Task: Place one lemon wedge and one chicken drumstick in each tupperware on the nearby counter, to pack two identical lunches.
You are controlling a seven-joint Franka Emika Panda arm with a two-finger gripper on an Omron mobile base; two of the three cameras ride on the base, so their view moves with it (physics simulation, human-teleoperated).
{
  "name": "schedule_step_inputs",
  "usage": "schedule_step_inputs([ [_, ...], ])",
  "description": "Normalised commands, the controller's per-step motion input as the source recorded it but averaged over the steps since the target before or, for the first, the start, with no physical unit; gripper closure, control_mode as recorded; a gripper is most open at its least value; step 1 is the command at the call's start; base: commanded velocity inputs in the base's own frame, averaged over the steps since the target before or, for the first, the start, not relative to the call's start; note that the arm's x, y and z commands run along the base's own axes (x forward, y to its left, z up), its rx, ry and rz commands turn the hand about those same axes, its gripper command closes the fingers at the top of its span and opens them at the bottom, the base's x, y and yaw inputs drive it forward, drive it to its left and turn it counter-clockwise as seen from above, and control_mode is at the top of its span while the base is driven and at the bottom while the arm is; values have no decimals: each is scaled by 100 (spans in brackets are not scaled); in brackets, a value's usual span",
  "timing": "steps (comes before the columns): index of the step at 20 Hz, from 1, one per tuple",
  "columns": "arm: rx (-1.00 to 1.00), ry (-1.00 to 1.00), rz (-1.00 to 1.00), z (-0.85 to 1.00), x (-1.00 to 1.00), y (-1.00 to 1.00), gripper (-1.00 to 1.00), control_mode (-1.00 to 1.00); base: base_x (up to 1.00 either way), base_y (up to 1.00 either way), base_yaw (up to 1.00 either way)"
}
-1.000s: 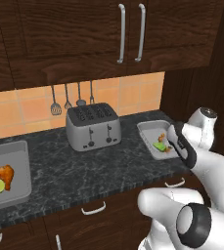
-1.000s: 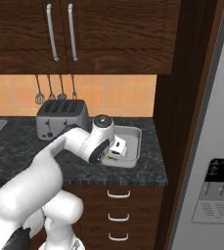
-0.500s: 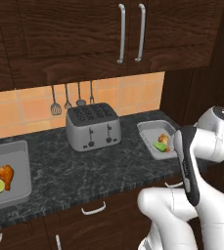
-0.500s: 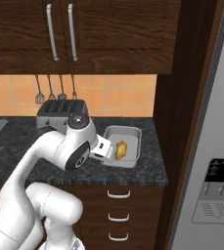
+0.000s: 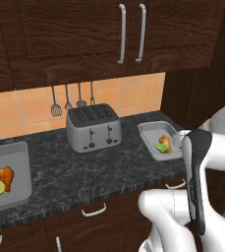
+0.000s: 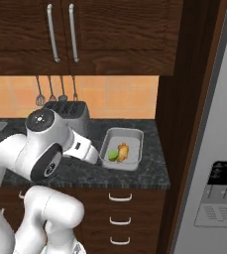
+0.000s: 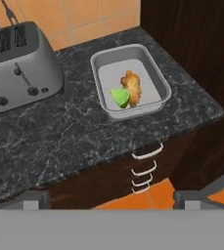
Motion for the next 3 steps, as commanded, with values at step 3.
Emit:
schedule_step_inputs([
  [3, 0, -12, -2, 78, -40, 59, -100, -100, 0, 0, 0],
])
